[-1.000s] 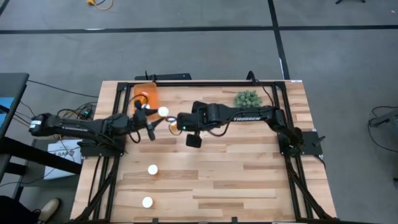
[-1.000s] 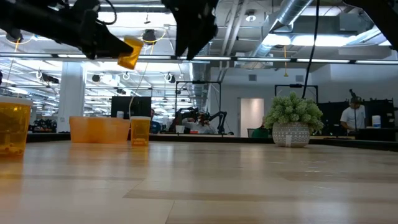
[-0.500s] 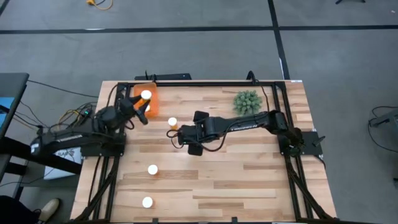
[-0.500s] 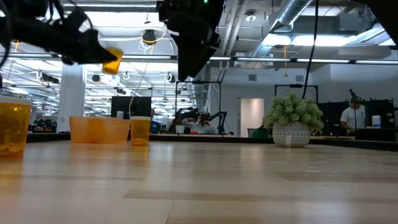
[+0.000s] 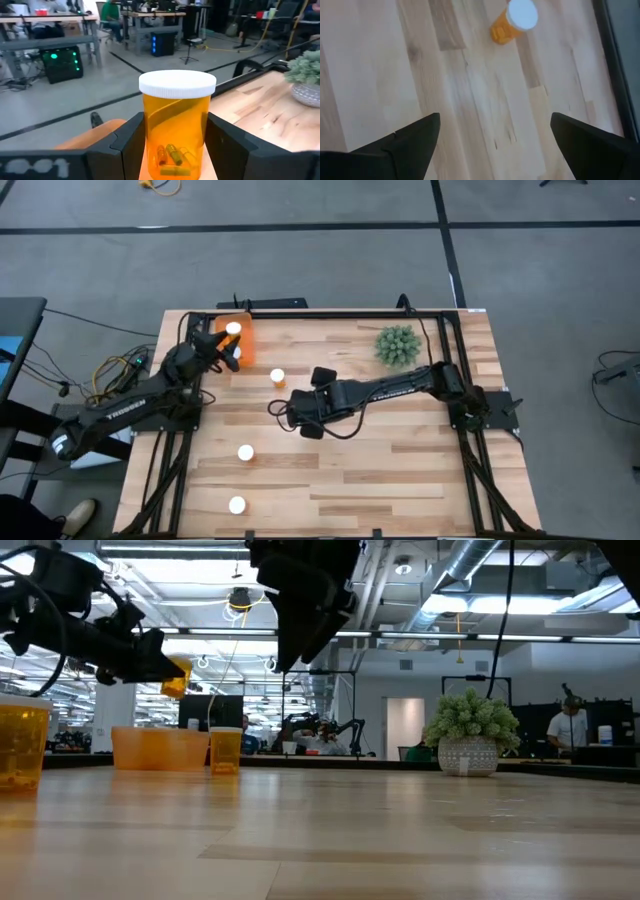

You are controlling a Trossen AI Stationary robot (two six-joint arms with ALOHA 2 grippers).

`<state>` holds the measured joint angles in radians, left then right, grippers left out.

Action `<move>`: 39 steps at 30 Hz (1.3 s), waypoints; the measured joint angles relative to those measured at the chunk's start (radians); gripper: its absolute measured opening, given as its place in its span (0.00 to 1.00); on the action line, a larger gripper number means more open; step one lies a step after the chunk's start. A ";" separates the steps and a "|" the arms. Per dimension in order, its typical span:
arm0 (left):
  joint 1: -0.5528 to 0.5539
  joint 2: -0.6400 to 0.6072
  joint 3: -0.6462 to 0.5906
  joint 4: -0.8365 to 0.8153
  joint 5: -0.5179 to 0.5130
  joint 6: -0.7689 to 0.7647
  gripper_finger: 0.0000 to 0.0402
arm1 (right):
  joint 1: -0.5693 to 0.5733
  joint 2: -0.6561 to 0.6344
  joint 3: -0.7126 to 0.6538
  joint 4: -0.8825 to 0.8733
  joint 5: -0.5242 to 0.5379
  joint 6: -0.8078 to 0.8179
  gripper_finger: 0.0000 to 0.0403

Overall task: Pick and place pill bottles into a basket
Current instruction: Put the orange pill bottle into the orange container

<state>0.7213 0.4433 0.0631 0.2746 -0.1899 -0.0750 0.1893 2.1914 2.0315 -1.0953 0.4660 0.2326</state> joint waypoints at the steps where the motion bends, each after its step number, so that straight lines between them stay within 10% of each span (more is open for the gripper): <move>1: 0.008 0.024 0.000 0.012 0.002 0.000 0.43 | 0.002 0.000 0.000 0.004 0.008 0.004 0.92; 22: 0.106 0.670 0.018 0.496 -0.006 -0.068 0.43 | 0.030 0.000 0.001 0.084 0.040 0.030 0.92; 39: 0.113 0.819 0.076 0.528 0.010 -0.067 0.57 | 0.031 0.000 0.001 0.087 0.044 0.031 0.92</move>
<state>0.8341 1.2625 0.1387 0.8029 -0.1799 -0.1417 0.2203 2.1914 2.0327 -1.0084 0.5095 0.2638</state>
